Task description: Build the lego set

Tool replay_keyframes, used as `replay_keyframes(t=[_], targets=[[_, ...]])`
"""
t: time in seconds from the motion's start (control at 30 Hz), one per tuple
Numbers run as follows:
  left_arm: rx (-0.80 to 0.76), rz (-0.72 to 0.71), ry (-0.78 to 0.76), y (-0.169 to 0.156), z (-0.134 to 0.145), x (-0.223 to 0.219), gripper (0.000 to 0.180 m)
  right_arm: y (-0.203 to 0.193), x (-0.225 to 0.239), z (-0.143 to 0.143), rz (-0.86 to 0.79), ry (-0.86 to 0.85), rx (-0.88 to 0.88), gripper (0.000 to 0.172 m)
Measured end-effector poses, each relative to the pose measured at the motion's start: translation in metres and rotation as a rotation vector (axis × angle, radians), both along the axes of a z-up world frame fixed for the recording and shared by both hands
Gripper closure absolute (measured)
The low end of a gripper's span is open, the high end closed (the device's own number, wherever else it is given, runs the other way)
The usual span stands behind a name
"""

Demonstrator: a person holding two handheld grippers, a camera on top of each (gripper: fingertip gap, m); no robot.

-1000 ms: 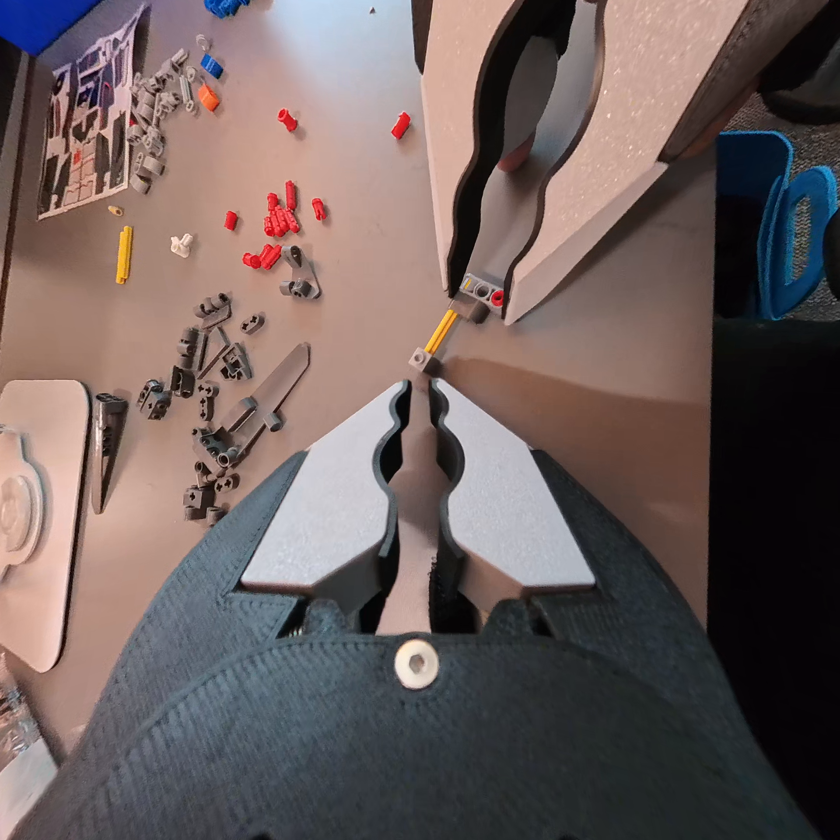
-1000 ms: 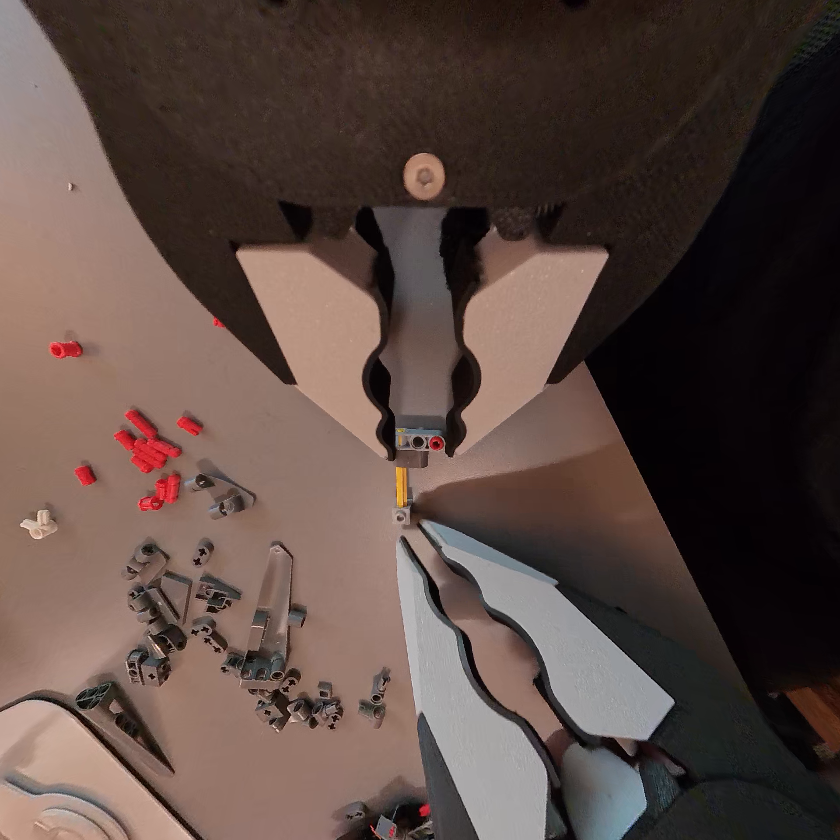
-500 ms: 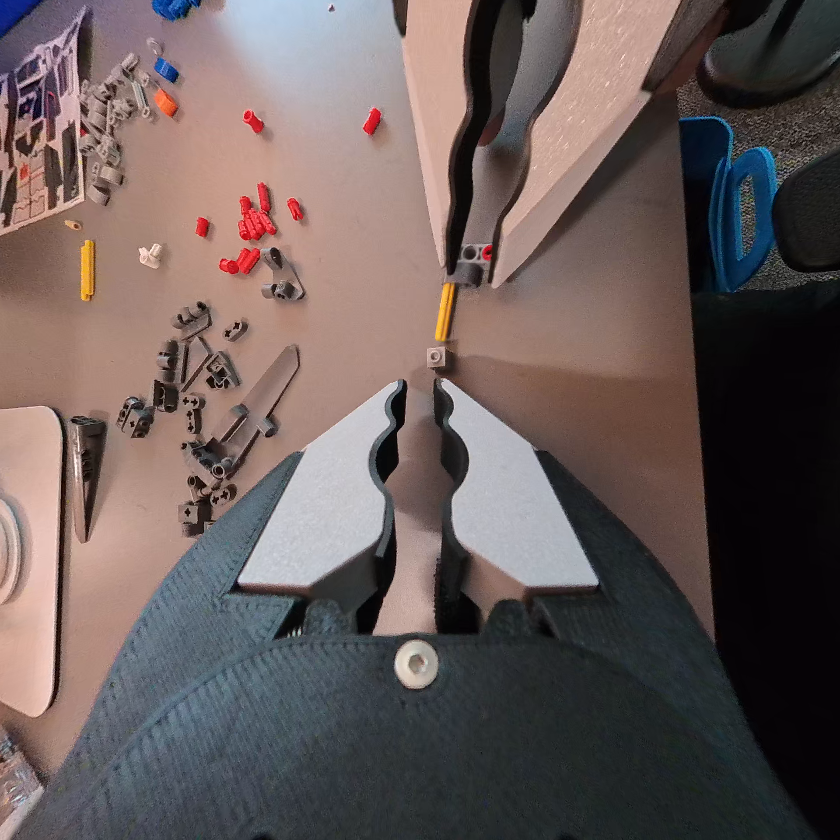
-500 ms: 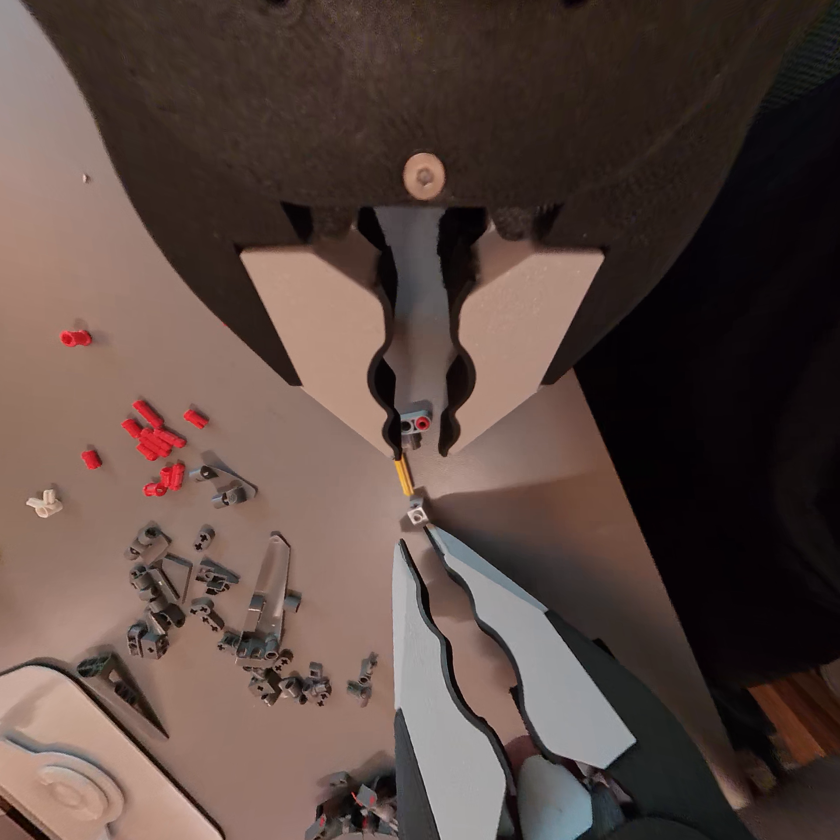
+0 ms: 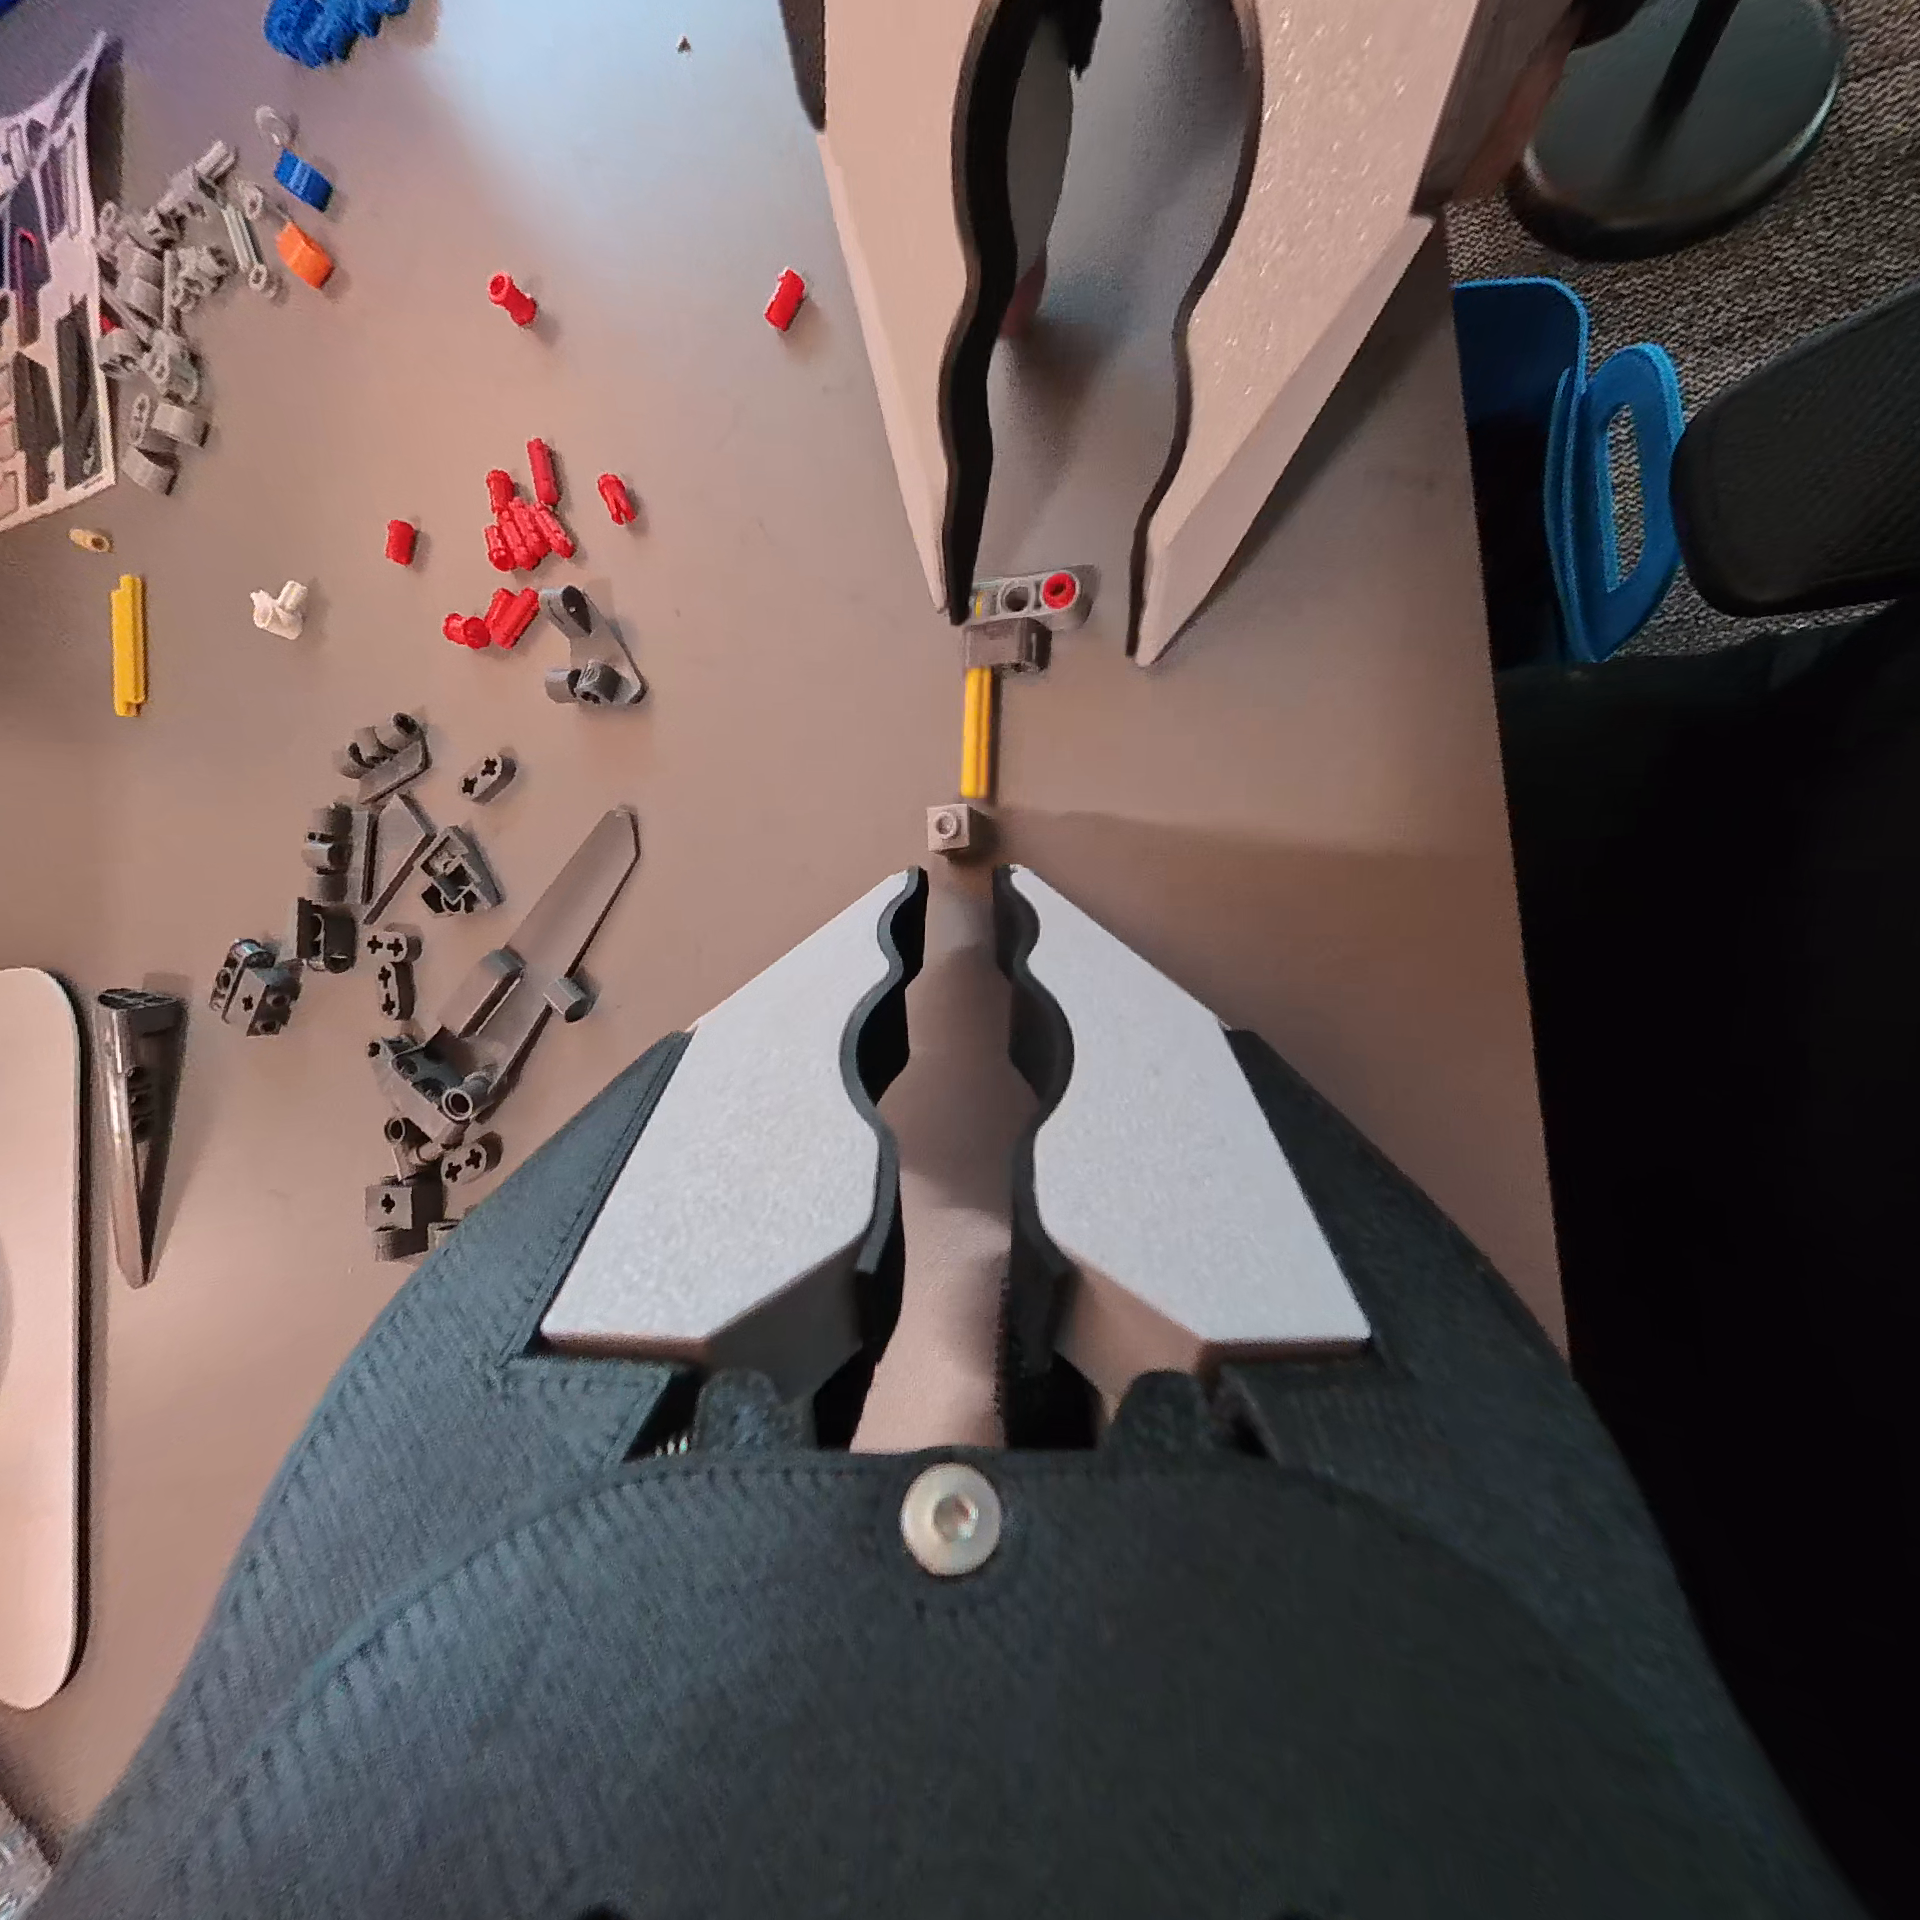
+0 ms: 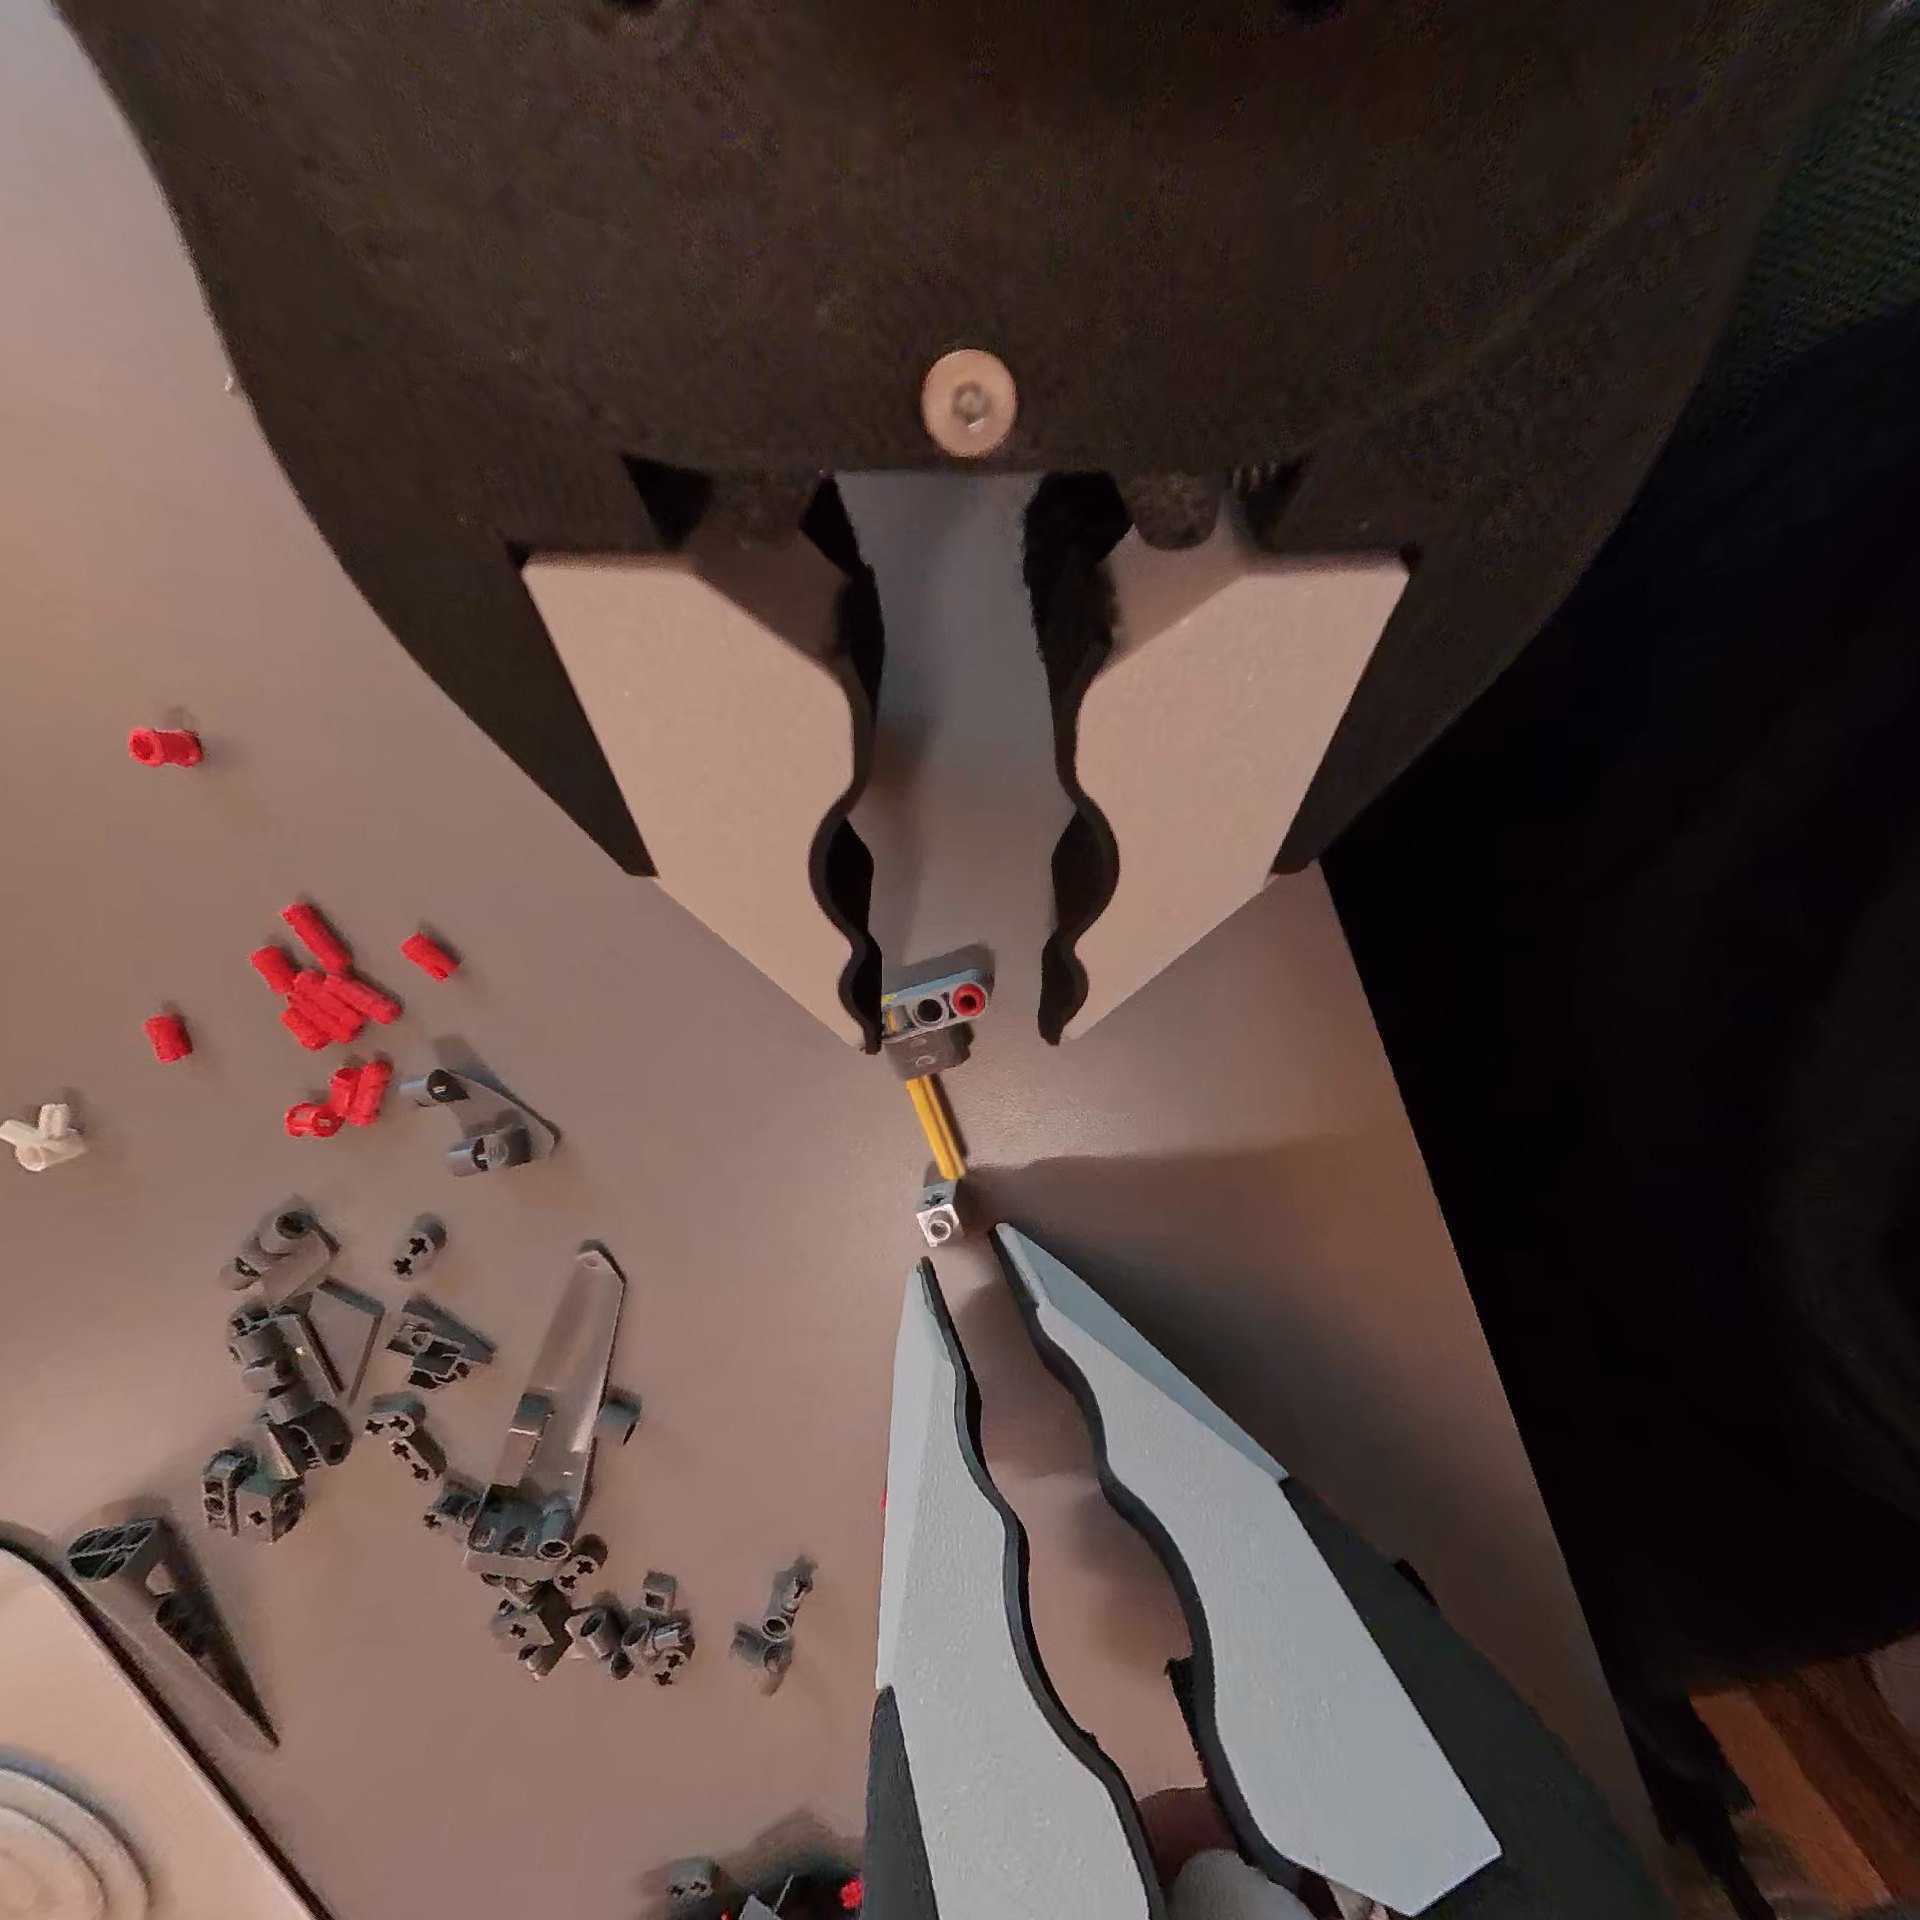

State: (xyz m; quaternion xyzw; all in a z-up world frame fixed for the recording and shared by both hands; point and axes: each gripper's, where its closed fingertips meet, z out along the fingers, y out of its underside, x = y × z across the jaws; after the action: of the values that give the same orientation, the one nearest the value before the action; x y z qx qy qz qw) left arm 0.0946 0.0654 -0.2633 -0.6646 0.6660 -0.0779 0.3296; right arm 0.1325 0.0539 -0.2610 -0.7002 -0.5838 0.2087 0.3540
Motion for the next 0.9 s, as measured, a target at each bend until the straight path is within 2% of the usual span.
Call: replay_keyframes(t=[0.03,0.17,0.9], targets=[[0.001,0.005,-0.001,0.001,0.0,0.0,0.168,0.001,0.0,0.0,-0.001,-0.001,0.001,0.144],[-0.003,0.017,-0.012,0.002,0.002,0.0,0.166,0.004,-0.001,-0.001,0.009,-0.008,0.005,0.155],[-0.004,0.029,-0.013,0.003,-0.001,0.011,0.172,0.013,-0.001,0.0,-0.001,0.0,0.052,0.159]])
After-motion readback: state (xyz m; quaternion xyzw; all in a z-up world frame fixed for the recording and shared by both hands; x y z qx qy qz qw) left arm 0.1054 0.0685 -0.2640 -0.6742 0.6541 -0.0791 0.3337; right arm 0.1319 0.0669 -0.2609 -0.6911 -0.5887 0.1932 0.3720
